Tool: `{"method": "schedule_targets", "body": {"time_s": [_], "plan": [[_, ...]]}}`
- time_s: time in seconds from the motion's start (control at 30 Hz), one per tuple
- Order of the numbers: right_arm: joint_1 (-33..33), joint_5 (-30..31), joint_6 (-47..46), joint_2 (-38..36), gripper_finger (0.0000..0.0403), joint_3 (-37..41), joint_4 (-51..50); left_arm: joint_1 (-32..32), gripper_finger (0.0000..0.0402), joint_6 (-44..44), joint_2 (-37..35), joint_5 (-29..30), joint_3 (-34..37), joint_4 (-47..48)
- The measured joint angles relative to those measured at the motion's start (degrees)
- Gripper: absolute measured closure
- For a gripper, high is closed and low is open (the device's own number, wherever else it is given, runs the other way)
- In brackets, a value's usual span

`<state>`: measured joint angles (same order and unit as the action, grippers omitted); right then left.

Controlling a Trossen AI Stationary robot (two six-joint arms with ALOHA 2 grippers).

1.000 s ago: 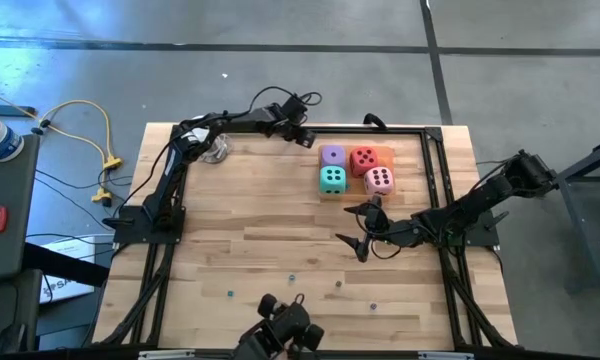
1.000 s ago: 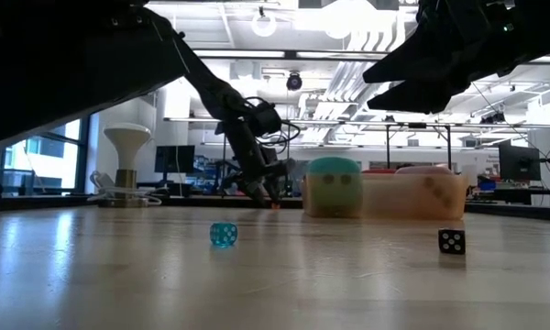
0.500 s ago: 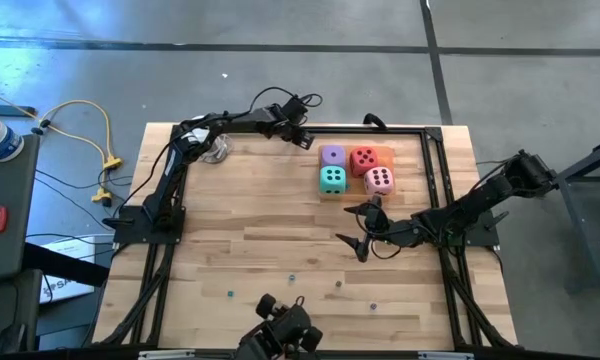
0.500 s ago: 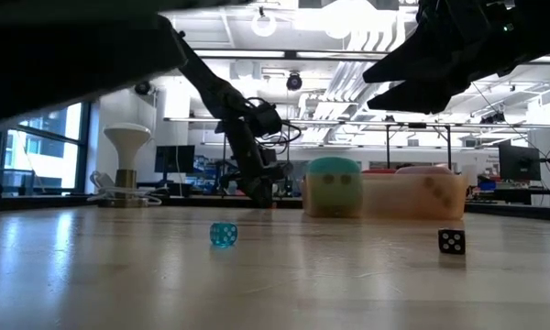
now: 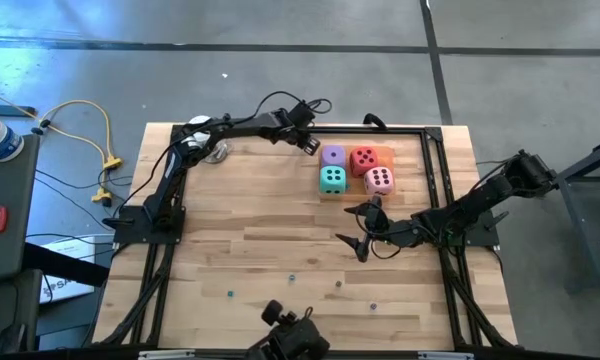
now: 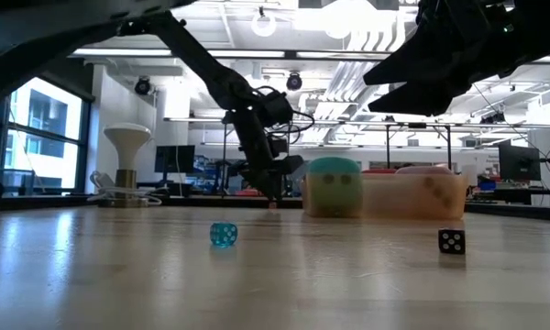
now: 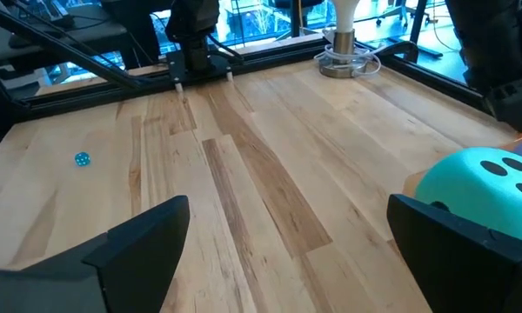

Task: Pick & Place Dice
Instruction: Put the small orange die into the the orange bin

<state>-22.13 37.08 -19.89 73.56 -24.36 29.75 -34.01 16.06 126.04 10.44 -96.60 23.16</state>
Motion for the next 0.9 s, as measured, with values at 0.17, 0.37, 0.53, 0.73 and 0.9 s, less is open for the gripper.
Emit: {"method": "schedule_targets", "body": {"time_s": [0.17,0.37,0.53,0.73,0.9], "plan": [[0.0,-0.1,0.0,0.0,0.0020,0.0,0.0,-0.5,0.0301,5.9,0.0,4.2,0.0,0.0],[0.0,-0.2,0.2,0.0,0.0020,0.0,0.0,-0.8,0.0268,5.8,0.0,4.9,0.0,-0.4],[0.0,-0.2,0.2,0.0,0.0020,0.0,-0.3,-0.8,0.0231,7.5,0.1,4.7,0.0,-1.5],[0.0,-0.2,0.2,0.0,0.0020,0.0,-0.8,-0.6,0.0220,9.4,0.1,0.6,0.0,-1.3],[0.0,-0.2,0.1,0.0,0.0020,0.0,-0.8,0.1,0.0220,11.2,0.1,-0.2,0.0,-1.0]]}}
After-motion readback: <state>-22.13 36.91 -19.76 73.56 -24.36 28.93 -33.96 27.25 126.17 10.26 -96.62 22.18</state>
